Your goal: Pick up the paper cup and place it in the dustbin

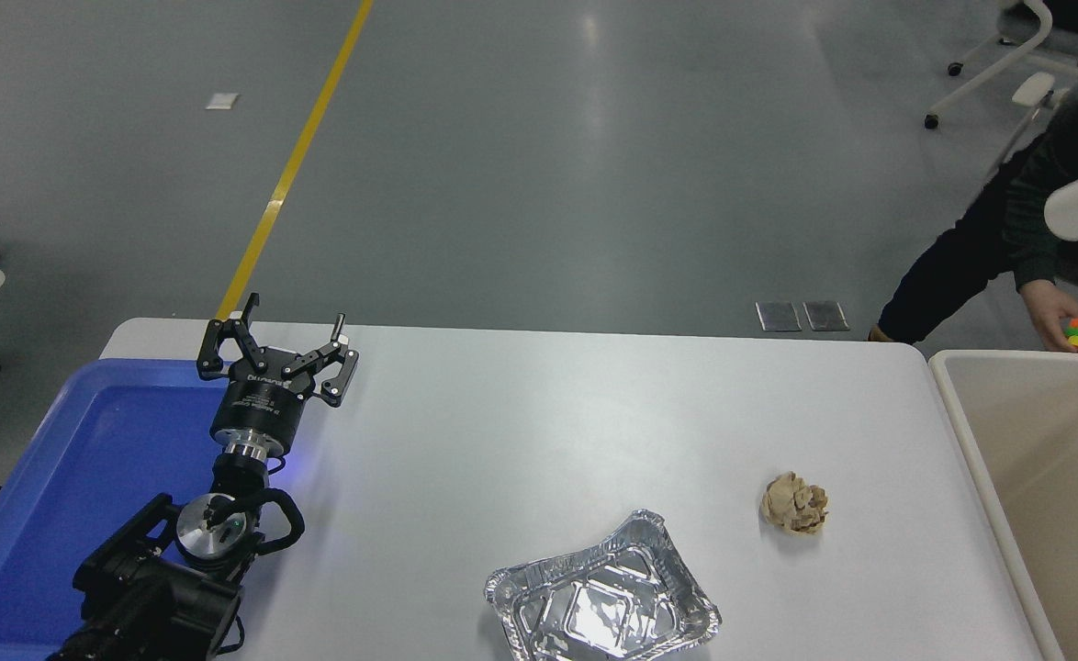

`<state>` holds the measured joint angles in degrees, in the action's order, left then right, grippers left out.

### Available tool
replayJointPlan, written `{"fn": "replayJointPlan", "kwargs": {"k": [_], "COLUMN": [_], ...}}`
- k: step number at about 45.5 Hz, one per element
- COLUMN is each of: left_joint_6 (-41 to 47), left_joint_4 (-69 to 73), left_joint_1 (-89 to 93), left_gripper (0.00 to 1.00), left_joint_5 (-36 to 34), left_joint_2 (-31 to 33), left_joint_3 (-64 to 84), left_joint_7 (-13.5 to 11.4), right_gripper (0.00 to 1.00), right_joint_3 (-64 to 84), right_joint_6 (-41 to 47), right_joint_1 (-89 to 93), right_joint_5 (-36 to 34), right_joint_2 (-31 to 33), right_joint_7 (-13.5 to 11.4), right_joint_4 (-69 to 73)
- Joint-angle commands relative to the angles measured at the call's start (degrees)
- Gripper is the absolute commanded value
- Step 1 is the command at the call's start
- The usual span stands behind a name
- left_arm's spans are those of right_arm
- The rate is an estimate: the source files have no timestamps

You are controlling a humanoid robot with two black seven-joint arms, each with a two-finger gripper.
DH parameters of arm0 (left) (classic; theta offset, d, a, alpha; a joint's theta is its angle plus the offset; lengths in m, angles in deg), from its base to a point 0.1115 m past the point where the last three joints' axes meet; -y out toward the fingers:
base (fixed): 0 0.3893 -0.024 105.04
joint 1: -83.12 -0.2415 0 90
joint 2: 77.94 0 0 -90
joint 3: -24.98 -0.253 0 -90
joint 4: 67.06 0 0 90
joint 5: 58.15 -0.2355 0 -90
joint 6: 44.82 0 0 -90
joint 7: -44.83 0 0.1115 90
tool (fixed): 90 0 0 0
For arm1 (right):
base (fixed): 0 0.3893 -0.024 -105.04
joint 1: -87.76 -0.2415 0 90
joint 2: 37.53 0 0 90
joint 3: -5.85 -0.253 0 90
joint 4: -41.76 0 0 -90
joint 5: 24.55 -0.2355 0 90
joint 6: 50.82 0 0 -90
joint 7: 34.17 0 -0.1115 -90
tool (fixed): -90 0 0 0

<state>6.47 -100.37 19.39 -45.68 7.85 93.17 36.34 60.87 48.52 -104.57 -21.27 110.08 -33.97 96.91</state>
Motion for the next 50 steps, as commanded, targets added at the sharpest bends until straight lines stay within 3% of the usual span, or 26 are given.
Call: {"fn": "replayJointPlan", "kwargs": {"k": [1,11,23,29,50], "left_joint_6": [-0.1,0.0,0.0,0.0,0.0], "left_joint_4": [0.0,0.0,0.0,0.1,0.1], "left_joint_1": [0.0,0.0,0.0,0.0,0.0], "left_gripper": [0.99,0.99,0.99,0.99,0.99], "left_joint_5": [0.0,0.1,0.1,0.1,0.2], "left_joint_2": [0.0,0.0,0.0,0.0,0.0], "left_joint_3": [0.0,0.0,0.0,0.0,0.0], "left_joint_7": [0.0,0.0,0.0,0.0,0.0], "right_gripper": [0.0,0.0,0.0,0.0,0.0], "right_joint_3": [-15.6,-35.7,-54.8,-59.2,-70.0], "right_joint_6": [-20.7,-27.2,-26.0,-25.2,-21.6], "right_joint_1": [21.6,42.1,59.7,63.0,71.8], "right_joint_5": [-13.6,-14.1,-13.8,-14.0,-14.1], "right_joint_2": [-1.8,-7.7,-25.6,-31.2,-35.1], "right_joint_7": [-0.6,-0.6,-1.5,-1.7,-1.5], "right_joint_4": [-5.1,-15.1,-44.1,-49.6,-50.1]}}
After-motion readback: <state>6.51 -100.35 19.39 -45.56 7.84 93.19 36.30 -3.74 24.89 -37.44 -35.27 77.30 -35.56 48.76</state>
